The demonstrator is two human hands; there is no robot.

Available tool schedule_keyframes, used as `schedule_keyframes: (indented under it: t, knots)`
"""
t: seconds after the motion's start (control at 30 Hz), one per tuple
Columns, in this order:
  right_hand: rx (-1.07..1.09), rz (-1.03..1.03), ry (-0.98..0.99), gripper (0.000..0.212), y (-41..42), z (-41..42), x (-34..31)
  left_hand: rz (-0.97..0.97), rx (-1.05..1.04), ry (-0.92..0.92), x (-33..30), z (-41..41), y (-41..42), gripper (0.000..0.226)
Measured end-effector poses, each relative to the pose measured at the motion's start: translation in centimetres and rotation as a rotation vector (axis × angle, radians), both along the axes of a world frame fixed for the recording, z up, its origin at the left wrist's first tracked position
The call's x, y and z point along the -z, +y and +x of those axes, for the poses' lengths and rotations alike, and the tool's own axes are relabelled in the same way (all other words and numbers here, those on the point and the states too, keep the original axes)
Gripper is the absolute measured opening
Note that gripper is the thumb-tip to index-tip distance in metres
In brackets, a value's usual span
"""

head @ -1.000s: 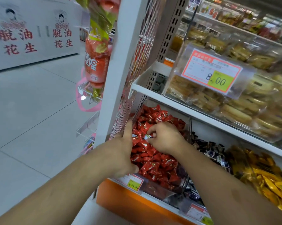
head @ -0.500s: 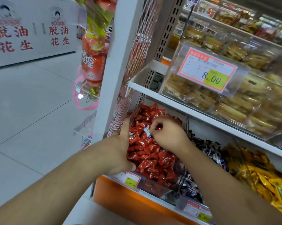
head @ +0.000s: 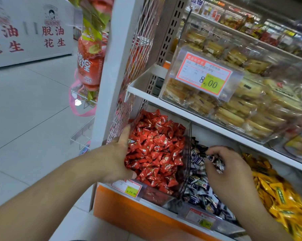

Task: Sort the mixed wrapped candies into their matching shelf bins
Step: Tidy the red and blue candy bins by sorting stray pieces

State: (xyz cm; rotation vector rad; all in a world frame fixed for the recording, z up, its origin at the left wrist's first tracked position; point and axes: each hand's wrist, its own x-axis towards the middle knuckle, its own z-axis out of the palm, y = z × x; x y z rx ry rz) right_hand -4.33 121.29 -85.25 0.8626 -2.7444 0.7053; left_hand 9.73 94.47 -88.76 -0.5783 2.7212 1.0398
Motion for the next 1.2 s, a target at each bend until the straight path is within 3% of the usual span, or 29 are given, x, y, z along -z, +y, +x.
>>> schedule_keyframes:
  t: [0.07,0.27,0.43,0.57,0.7,0.87,1.07,1.2]
  knots:
    - [-0.100,0.020,0.022,0.021,-2.0,0.6,-0.4,0.009,0.008,-0.004,0.1,0.1,-0.2,0.140]
    - [-0.371,-0.028,-0.155,0.021,-12.5,1.4,0.9,0.040,0.003,0.004,0.2,0.1,-0.4,0.141]
    - [-0.376,0.089,-0.174,0.011,-17.4,-0.4,4.5,0.005,0.009,0.005,0.4,0.1,-0.5,0.138]
    - [-0.317,0.146,-0.196,0.020,-17.9,-1.6,6.2,-0.007,0.017,0.006,0.3,0.0,-0.5,0.137]
    - [-0.315,0.100,-0.225,0.005,-18.0,-1.4,6.5,-0.025,0.022,0.003,0.2,-0.1,-0.4,0.137]
    - [-0.236,-0.120,-0.329,0.011,-16.0,0.0,3.9,-0.027,0.026,-0.017,0.1,0.0,-0.5,0.138]
    - [-0.196,-0.314,-0.411,0.016,-8.8,-0.2,0.2,0.034,0.046,-0.015,0.3,0.2,-1.0,0.139]
    - [-0.043,-0.381,-0.310,0.009,-2.1,-0.6,-0.9,0.023,0.057,-0.012,0.3,0.3,-1.2,0.138]
